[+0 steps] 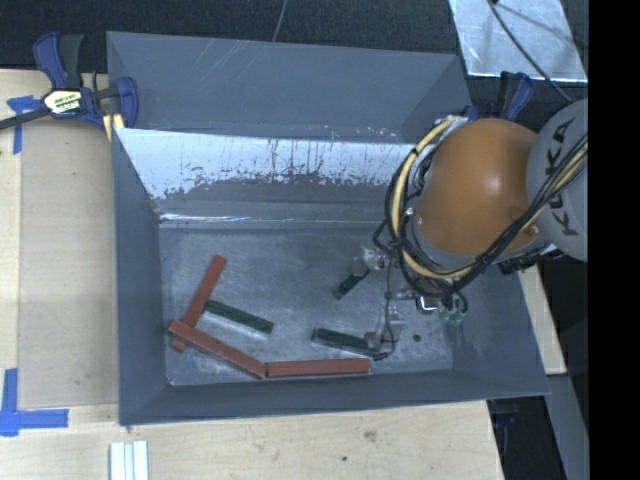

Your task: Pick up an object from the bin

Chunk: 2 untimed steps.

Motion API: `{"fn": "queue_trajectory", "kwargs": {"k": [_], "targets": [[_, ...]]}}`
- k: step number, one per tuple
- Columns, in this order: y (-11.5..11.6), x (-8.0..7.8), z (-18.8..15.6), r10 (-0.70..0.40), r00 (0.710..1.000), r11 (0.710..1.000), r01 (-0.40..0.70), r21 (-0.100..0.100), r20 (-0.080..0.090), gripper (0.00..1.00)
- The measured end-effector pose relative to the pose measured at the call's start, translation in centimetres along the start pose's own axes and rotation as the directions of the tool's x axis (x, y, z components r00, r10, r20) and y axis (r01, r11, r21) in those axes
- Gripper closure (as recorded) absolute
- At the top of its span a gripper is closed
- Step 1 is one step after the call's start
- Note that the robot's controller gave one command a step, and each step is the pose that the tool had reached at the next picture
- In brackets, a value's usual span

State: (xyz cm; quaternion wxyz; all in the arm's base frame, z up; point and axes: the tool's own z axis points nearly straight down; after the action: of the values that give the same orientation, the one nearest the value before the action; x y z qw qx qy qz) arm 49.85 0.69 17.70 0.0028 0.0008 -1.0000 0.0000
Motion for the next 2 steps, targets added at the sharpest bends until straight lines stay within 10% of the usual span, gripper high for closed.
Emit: {"fn": "queue_trajectory", "kwargs": {"k": [2], "targets": [[0.2,-0.7,3.6,0.144,0.990,0.990,-0.144,-0.002,0.013,0.00]]}}
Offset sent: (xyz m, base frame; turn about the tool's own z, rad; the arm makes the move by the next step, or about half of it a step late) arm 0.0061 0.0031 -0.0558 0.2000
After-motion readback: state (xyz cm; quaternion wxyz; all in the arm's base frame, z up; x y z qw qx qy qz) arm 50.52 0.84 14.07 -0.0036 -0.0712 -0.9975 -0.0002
